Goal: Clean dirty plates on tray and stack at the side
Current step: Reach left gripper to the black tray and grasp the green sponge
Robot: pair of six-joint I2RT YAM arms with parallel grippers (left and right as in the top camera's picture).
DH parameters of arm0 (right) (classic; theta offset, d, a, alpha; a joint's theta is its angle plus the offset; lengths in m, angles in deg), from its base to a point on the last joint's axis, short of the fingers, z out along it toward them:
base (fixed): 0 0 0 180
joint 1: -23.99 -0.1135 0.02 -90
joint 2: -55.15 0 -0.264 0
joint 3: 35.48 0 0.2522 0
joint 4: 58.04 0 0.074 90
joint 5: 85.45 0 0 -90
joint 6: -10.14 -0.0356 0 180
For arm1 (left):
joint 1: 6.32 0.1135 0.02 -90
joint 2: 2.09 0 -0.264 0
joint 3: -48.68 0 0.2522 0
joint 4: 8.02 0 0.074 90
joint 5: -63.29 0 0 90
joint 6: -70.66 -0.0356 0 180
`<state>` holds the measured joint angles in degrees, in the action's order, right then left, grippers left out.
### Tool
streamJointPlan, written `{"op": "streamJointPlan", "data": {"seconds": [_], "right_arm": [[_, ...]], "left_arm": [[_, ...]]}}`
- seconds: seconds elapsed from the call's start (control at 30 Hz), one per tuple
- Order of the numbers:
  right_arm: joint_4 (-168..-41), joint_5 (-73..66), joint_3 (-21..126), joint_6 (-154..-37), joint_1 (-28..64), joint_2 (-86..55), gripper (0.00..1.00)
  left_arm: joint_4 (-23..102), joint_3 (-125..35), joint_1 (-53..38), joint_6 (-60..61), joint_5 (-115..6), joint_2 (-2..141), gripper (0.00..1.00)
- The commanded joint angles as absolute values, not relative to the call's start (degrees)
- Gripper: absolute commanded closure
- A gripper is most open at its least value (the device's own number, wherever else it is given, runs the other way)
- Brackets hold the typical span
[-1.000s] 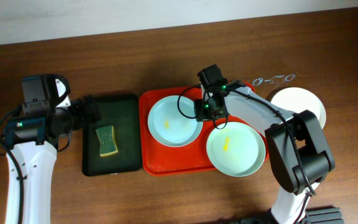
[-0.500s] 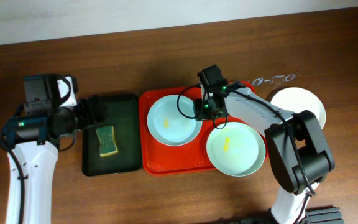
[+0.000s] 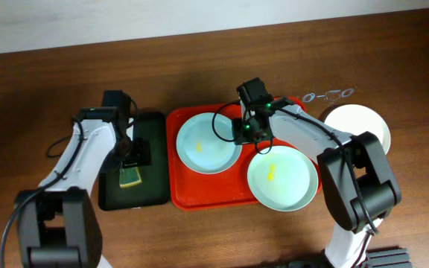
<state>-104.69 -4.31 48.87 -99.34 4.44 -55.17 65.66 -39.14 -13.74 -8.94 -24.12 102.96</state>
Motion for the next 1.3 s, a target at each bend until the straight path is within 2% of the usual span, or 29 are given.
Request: {"op": "streamJointPlan", "data": {"seconds": [0.0, 0.17, 0.43, 0.5, 0.53, 0.57, 0.6, 0.67, 0.77, 0.8, 0.97, 1.0, 1.07, 1.13, 1.27], "right_arm": [[-105.0, -3.8, 48.0, -99.6, 4.1, -55.9, 0.96], [-105.0, -3.8, 48.0, -99.6, 4.1, -55.9, 0.96], [-105.0, -3.8, 48.0, -99.6, 4.1, -55.9, 0.96], [-105.0, -3.8, 48.0, -99.6, 4.1, -55.9, 0.96], [-105.0, -3.8, 48.0, -99.6, 4.1, -55.9, 0.96], [-105.0, -3.8, 48.0, -99.6, 4.1, -55.9, 0.96], [-105.0, -3.8, 48.0, -99.6, 4.1, -55.9, 0.96], [-105.4, -3.8, 48.0, -99.6, 4.1, -55.9, 0.96], [-106.9, -6.2, 48.0, -99.6, 4.1, -55.9, 0.88], [-107.2, -8.0, 48.0, -99.6, 4.1, -55.9, 0.96], [-112.5, -10.8, 48.1, -102.9, 4.1, -55.8, 0.96], [-112.9, -12.1, 48.1, -102.8, 4.1, -55.8, 0.93], [-112.9, -12.8, 48.8, -102.8, 4.1, -55.8, 0.67], [-109.4, -9.7, 49.5, -102.4, 4.2, -55.8, 0.61], [-105.7, -4.9, 49.4, -102.4, 4.1, -55.8, 0.89]], "left_arm": [[64.3, -38.9, -12.9, -5.9, -22.8, 106.0, 0.37], [61.9, -37.6, -12.5, -5.4, -23.2, 106.7, 0.51], [58.1, -34.4, -11.4, -2.6, -22.1, 106.7, 0.51], [57.6, -34.3, -11.4, -2.6, -22.2, 106.7, 0.58], [57.4, -34.3, -11.4, -2.6, -22.4, 106.7, 0.65], [57.3, -34.3, -11.4, -2.6, -22.4, 106.7, 0.78], [57.2, -34.3, -11.4, -2.6, -22.4, 106.7, 1.0], [57.2, -34.3, -11.4, -2.9, -22.4, 106.5, 1.0], [57.4, -34.3, -11.4, -5.1, -22.5, 103.9, 1.0], [57.4, -34.3, -11.4, -5.7, -22.6, 101.9, 1.0], [58.8, -34.3, -11.6, -6.2, -22.8, 90.4, 1.0], [59.1, -34.3, -11.6, -6.2, -22.8, 89.1, 1.0], [59.3, -34.3, -11.6, -6.2, -22.8, 88.3, 1.0], [59.3, -34.3, -11.6, -6.2, -22.8, 88.3, 1.0], [59.3, -34.3, -11.6, -6.2, -22.8, 88.3, 1.0]]}}
